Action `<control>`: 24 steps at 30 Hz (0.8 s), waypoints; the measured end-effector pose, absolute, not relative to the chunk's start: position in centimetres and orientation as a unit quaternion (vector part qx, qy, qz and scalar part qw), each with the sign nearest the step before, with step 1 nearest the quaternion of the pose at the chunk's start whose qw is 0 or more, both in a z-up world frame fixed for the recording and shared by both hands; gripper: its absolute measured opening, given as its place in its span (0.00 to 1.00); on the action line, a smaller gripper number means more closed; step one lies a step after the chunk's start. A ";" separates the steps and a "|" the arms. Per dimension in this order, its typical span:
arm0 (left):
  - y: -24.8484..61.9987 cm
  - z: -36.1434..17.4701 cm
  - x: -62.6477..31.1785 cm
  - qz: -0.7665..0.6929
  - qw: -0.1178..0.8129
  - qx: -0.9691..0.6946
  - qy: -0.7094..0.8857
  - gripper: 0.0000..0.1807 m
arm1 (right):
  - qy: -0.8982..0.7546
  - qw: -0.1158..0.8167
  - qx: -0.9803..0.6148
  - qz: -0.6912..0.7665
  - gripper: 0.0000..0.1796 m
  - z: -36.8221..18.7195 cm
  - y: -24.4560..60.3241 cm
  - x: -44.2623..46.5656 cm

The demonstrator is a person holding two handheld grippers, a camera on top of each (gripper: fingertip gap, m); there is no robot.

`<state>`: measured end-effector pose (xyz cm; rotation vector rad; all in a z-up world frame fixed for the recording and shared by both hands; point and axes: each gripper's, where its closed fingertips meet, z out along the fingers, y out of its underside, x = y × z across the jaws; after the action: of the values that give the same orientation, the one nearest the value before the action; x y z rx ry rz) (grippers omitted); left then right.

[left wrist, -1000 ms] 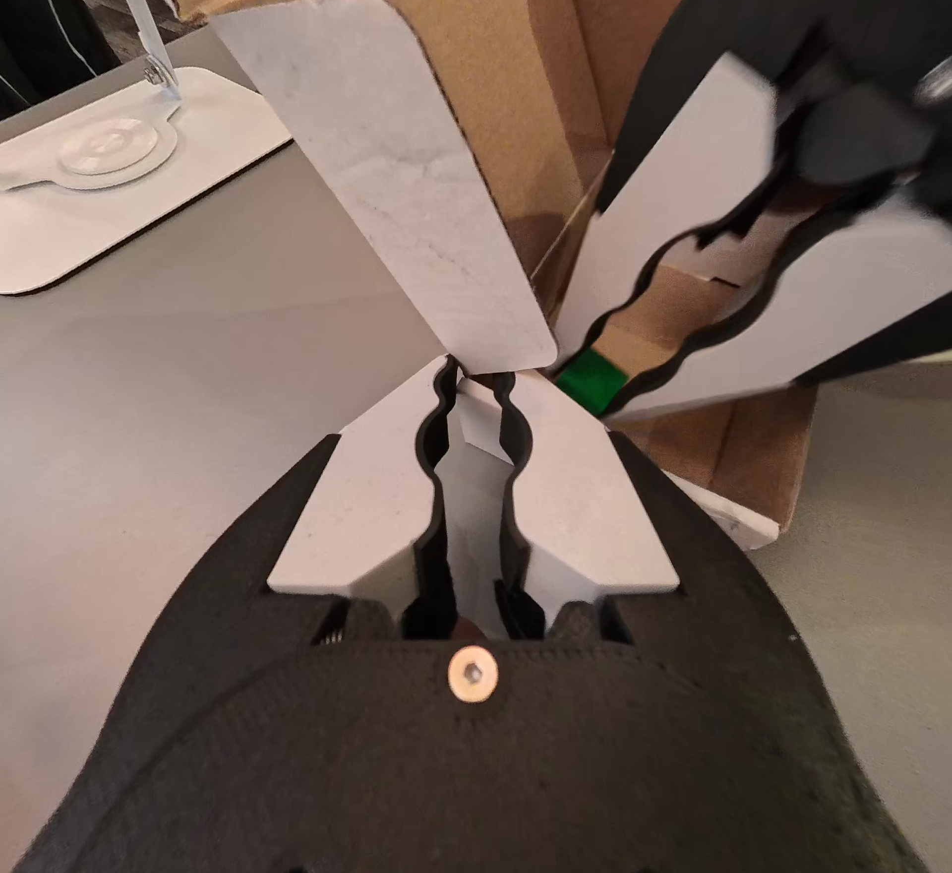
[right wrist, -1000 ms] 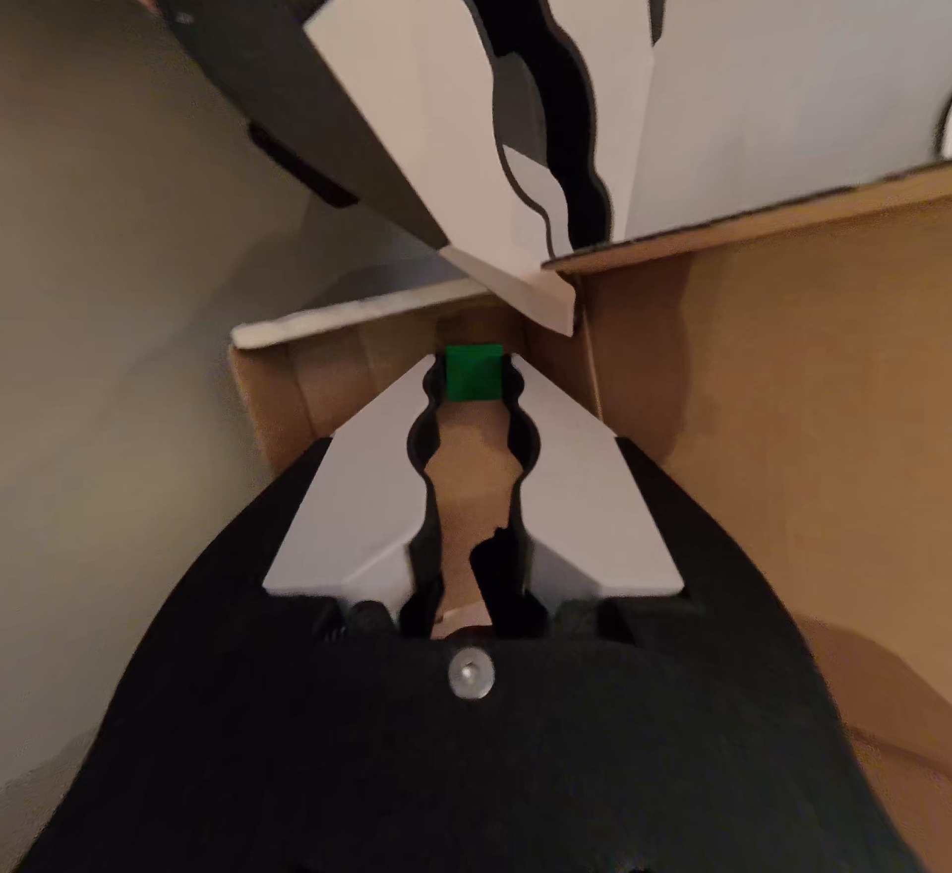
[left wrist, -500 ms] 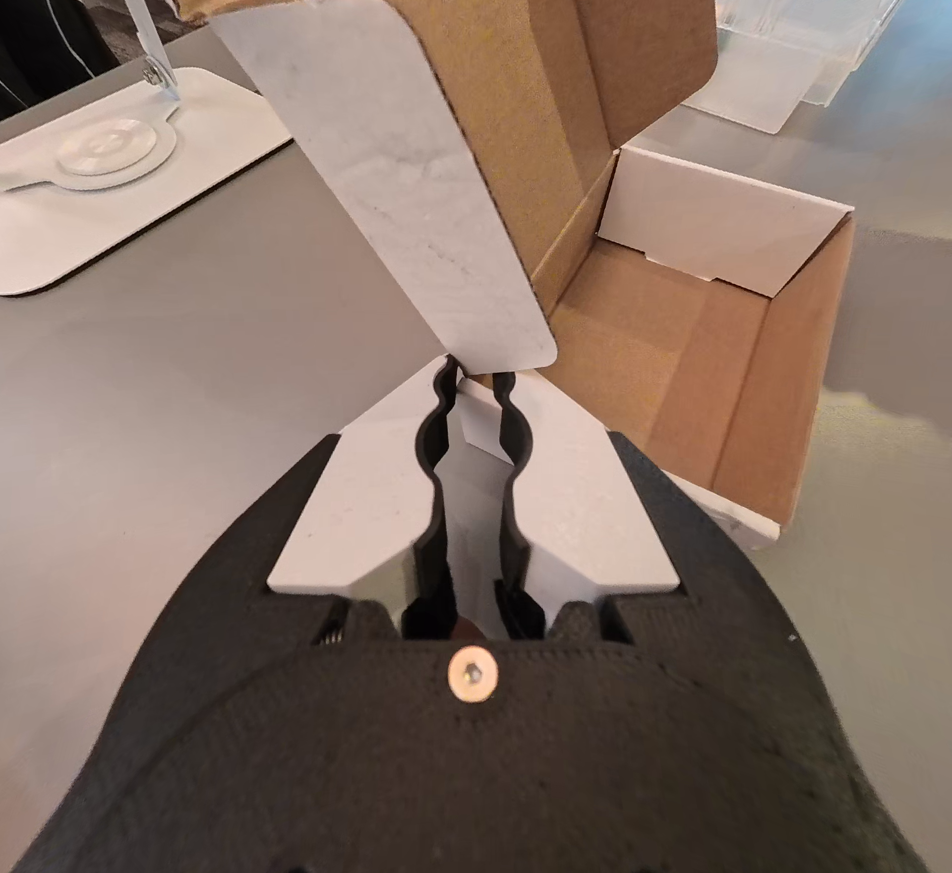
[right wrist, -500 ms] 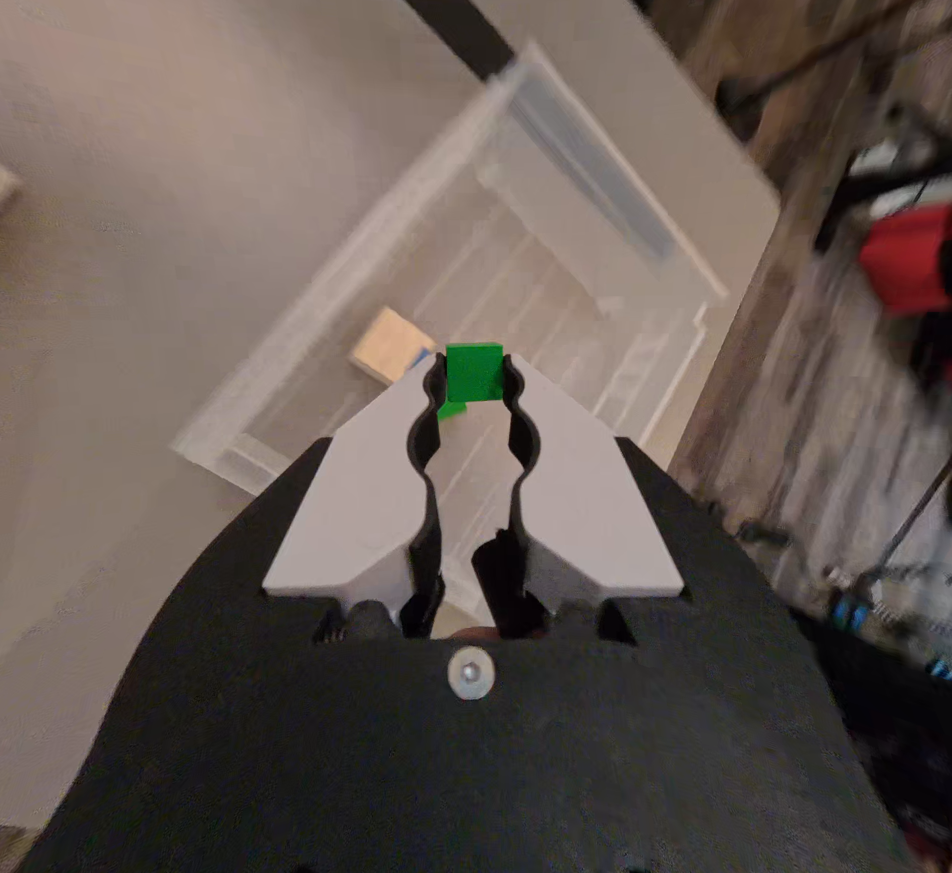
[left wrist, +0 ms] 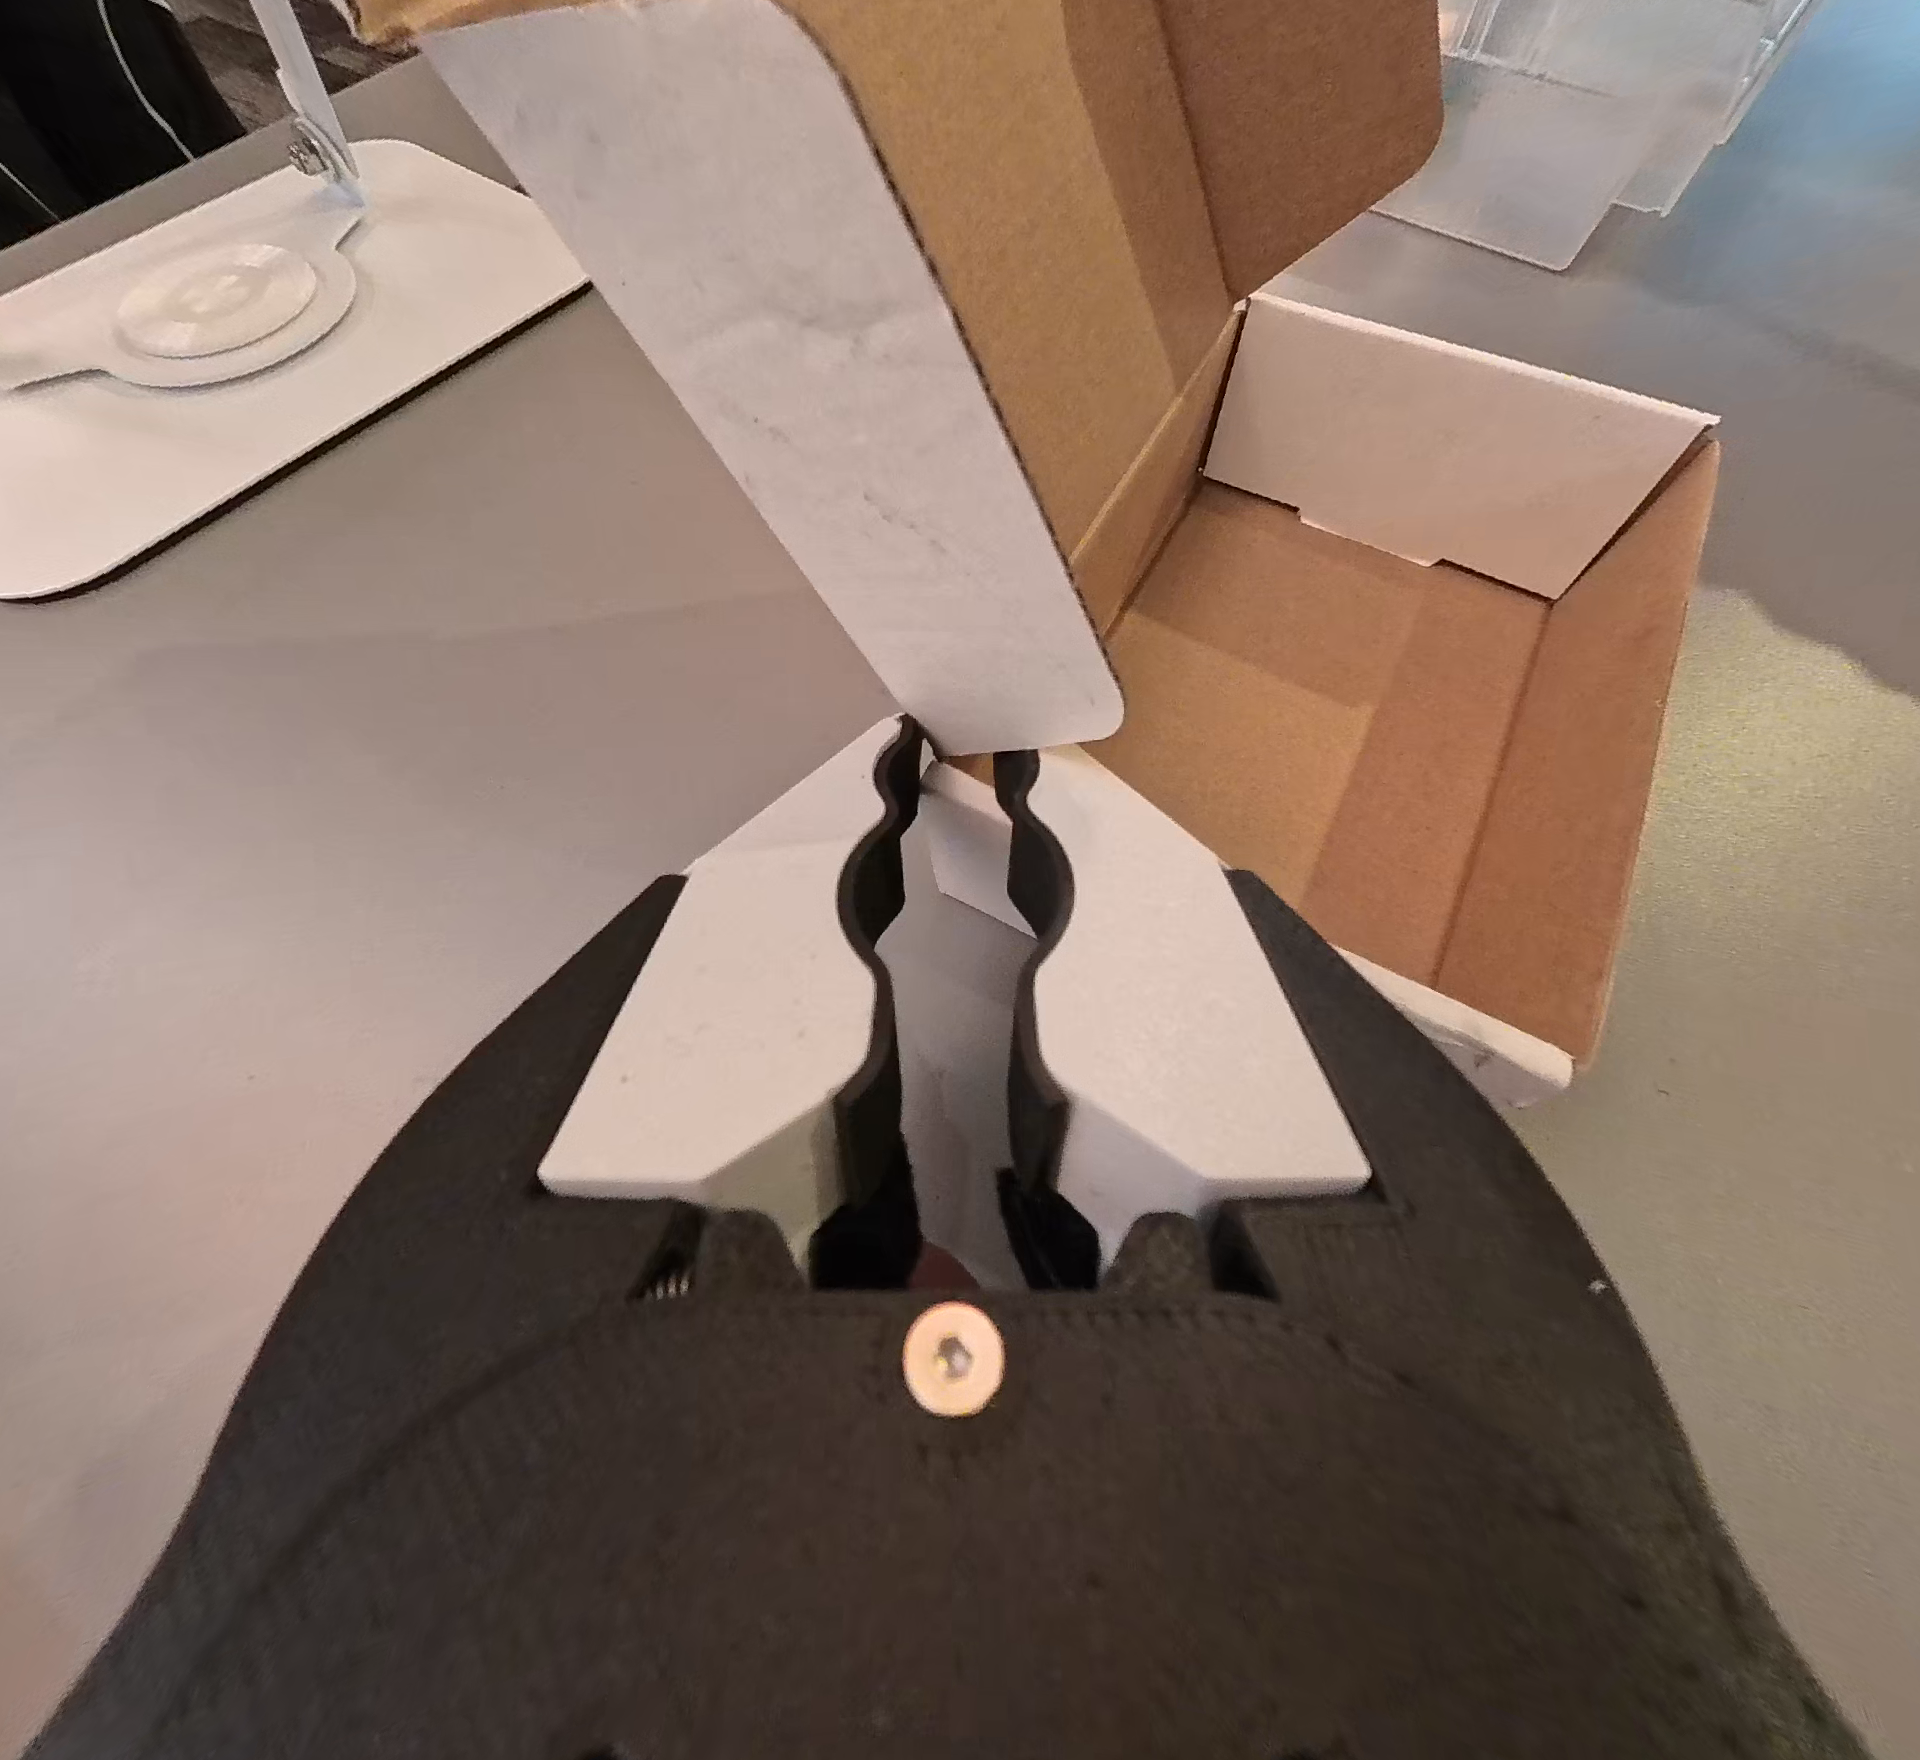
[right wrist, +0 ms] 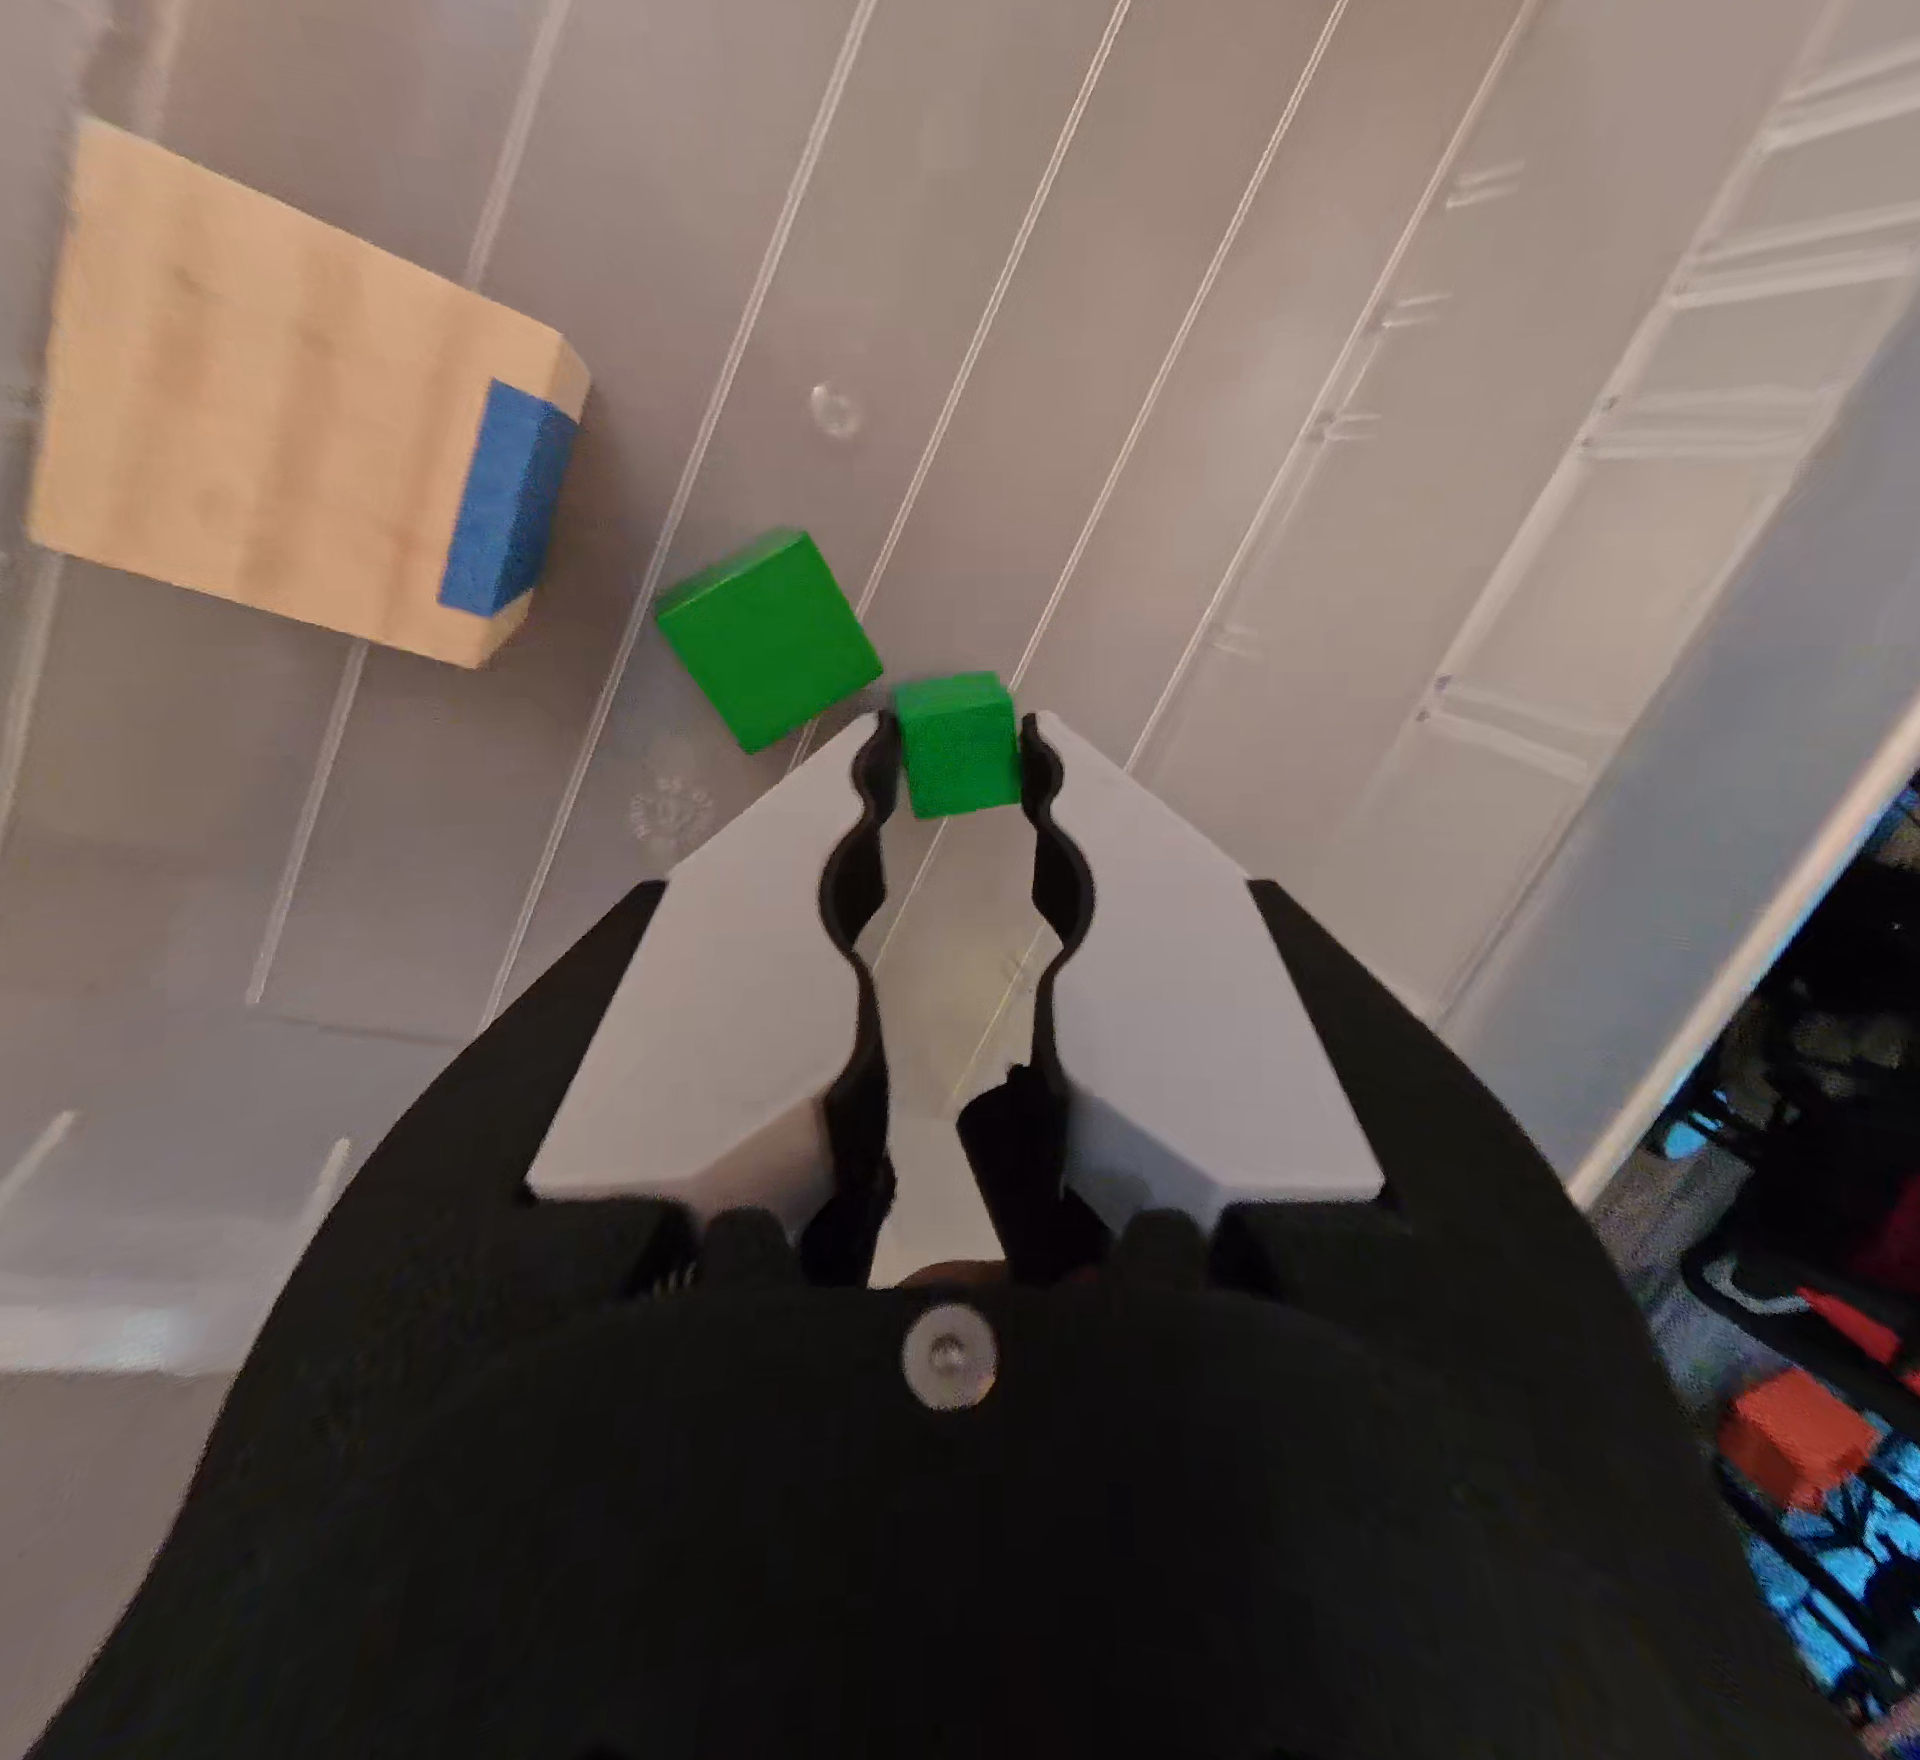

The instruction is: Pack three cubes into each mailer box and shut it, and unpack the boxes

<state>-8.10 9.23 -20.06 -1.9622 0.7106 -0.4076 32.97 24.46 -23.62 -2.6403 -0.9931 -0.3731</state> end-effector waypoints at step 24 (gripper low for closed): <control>5.8 -20.0 -7.7 -0.236 0.447 -0.763 0.402 0.06 | -0.459 0.335 -0.730 0.380 0.40 -14.4 7.9 4.5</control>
<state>-7.74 5.84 -20.03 -1.8899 0.9944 -0.5845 4.54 7.92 -14.35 -1.9051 -1.1976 0.9916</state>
